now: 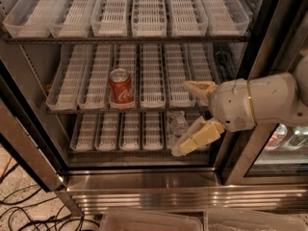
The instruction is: Pick coke can from middle shelf of fridge
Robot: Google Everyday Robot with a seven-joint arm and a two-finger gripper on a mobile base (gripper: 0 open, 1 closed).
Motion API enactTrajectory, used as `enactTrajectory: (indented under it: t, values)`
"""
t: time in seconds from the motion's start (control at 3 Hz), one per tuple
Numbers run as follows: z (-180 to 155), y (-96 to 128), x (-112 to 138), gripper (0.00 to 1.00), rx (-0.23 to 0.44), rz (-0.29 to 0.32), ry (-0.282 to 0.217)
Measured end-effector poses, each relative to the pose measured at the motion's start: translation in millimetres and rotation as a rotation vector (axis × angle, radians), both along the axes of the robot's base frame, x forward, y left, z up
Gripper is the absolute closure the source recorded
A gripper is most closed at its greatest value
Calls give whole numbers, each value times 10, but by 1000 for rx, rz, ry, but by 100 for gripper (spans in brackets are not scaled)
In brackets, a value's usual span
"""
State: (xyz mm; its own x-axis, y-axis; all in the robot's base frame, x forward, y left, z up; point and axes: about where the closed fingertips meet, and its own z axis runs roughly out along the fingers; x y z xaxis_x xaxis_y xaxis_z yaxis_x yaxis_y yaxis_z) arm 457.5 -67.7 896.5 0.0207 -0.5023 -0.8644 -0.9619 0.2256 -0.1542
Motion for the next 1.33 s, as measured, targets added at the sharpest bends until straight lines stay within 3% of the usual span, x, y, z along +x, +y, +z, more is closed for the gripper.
enactTrajectory:
  t: [0.33,0.67,1.33]
  values:
    - [-68,240,-102,0,93,-92,-51]
    - [-172,506,-23,0,210,-157,-115]
    - [-332,786,489,0,436,-288,-266]
